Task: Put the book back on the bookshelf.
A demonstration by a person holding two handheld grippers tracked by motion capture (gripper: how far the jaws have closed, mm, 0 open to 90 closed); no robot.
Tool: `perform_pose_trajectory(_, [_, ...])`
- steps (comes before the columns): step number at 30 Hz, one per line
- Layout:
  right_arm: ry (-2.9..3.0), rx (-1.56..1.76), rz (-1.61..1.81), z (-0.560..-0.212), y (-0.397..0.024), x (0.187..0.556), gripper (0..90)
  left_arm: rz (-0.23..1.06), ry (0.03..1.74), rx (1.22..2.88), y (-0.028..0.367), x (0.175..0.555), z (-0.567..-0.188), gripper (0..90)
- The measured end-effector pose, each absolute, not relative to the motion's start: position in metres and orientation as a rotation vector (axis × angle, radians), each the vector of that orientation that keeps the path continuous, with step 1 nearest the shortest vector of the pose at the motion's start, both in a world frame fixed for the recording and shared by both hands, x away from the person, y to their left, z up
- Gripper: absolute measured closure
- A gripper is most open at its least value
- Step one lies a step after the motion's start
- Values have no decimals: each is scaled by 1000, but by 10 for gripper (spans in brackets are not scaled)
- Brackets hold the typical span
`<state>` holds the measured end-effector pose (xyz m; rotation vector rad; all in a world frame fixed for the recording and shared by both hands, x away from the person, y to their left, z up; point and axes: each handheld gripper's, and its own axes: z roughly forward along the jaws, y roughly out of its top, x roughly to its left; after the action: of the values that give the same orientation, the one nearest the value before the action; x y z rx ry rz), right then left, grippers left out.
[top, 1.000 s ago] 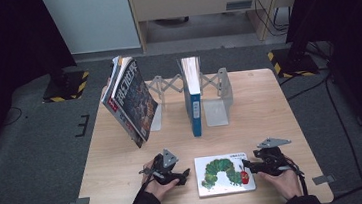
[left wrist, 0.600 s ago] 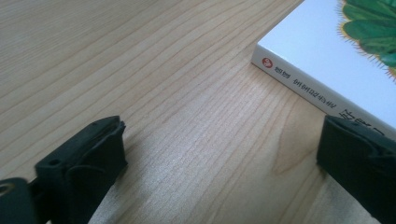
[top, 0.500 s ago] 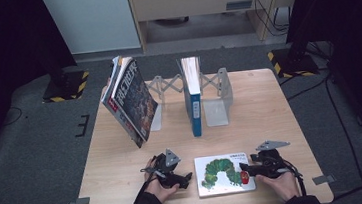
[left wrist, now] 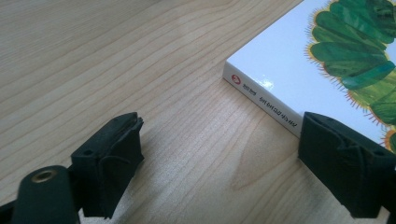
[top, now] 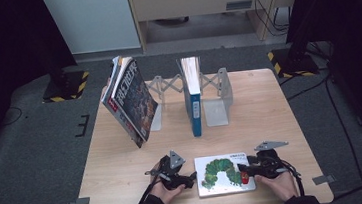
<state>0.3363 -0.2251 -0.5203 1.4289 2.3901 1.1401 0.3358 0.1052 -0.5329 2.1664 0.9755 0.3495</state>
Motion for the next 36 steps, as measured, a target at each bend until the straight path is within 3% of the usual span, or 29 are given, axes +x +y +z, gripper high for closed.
perform_pose_trajectory(19, [2354, 1451, 1206, -523, -224, 357, 415, 373, 990, 2142, 105, 340, -535, 105])
perform_pose_trajectory(36, [2334, 1504, 1324, -518, -234, 344, 386, 399, 1005, 2167, 104, 340, -536, 42])
